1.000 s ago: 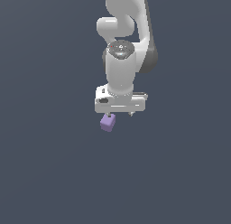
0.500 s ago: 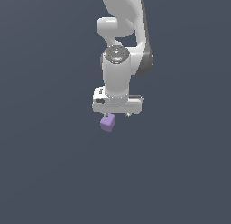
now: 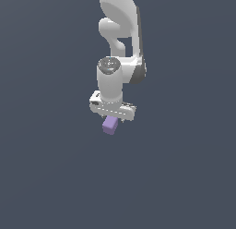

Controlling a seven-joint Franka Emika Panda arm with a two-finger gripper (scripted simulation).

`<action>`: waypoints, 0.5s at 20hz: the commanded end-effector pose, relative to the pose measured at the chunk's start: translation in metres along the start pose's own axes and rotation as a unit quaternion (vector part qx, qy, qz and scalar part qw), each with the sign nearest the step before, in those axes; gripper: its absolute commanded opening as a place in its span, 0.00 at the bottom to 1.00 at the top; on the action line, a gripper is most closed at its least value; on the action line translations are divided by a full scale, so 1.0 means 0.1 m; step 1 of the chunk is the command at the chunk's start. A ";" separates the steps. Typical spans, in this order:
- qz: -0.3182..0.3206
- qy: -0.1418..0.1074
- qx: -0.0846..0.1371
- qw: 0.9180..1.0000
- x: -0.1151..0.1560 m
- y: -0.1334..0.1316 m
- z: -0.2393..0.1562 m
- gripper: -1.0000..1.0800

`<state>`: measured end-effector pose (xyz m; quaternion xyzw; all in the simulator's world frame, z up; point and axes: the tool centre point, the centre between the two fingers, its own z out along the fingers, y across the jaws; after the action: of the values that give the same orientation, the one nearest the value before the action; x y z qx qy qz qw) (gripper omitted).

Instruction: Pick up the object and move it to a goal position.

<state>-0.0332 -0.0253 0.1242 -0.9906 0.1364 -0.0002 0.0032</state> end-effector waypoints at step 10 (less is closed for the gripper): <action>0.053 0.000 -0.003 0.999 -0.09 0.18 0.18 0.96</action>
<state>-0.0474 -0.0403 0.1062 -0.9820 0.1890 0.0006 0.0000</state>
